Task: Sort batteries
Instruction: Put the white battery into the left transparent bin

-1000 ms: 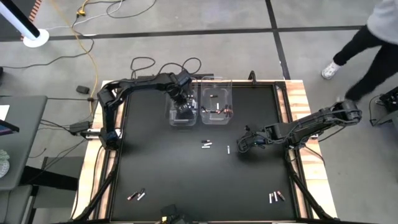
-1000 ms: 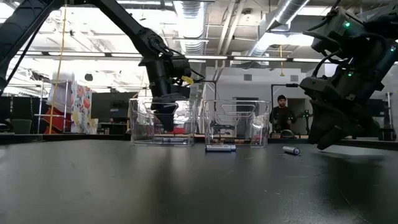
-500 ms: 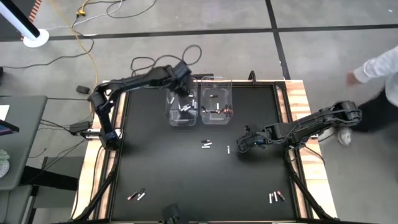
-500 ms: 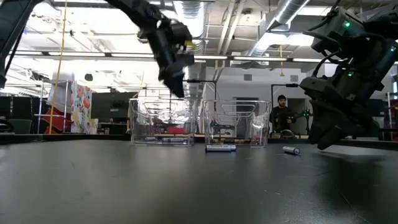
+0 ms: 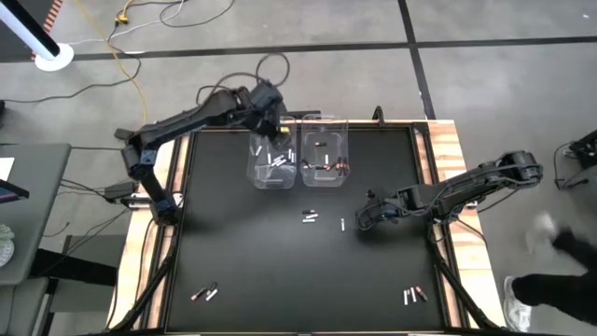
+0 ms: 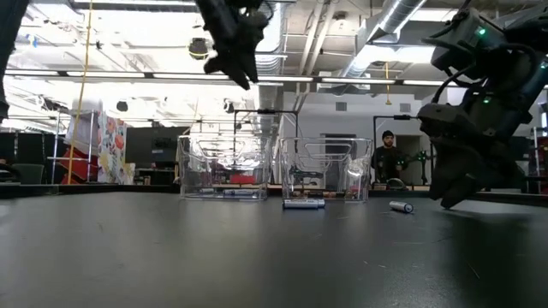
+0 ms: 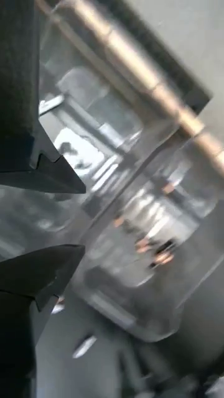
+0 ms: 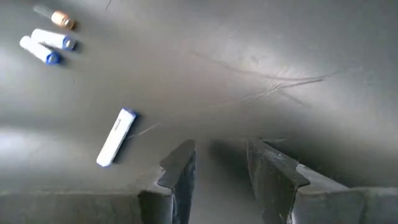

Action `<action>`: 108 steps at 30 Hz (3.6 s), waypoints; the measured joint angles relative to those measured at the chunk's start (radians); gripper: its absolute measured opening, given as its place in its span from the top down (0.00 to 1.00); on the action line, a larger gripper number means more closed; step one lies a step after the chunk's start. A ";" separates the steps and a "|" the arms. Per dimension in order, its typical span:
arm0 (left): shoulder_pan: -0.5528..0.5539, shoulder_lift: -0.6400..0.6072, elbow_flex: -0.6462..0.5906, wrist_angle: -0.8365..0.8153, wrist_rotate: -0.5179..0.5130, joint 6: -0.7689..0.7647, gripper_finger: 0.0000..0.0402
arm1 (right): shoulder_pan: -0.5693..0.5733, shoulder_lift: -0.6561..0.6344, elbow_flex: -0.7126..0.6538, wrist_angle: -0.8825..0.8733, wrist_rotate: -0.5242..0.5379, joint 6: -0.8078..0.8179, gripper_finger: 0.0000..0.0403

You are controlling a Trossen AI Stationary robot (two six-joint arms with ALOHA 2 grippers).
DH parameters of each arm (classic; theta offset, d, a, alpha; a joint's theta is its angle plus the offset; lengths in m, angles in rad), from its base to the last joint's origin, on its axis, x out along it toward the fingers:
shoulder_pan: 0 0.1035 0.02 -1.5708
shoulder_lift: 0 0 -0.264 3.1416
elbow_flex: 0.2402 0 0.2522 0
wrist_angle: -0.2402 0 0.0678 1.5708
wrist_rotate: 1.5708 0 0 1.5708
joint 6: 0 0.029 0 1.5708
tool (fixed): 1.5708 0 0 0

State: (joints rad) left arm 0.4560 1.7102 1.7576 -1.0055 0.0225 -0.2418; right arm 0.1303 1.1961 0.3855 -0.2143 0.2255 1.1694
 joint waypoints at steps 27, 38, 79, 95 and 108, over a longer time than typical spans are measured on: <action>-0.722 -0.066 -0.540 0.370 -0.398 -0.406 0.65 | 0.236 0.001 0.401 -0.332 0.096 0.018 0.64; -0.820 -0.581 -1.015 0.493 -0.451 -0.474 0.65 | 0.185 0.224 0.754 -0.486 0.177 0.040 0.70; -0.699 -1.021 -1.254 0.544 -0.361 -0.321 0.65 | 0.004 0.620 0.687 -0.570 -0.045 0.394 0.55; -0.628 -1.021 -1.253 0.544 -0.361 -0.245 0.65 | 0.066 0.619 0.672 -0.521 -0.074 0.479 0.92; -0.628 -1.021 -1.253 0.541 -0.300 -0.248 0.65 | 0.070 0.626 0.709 -0.567 -0.085 0.482 0.92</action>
State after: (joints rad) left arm -0.1722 0.6888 0.5047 -0.4648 -0.2777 -0.4896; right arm 0.2005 1.8225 1.0946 -0.7813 0.1400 1.6519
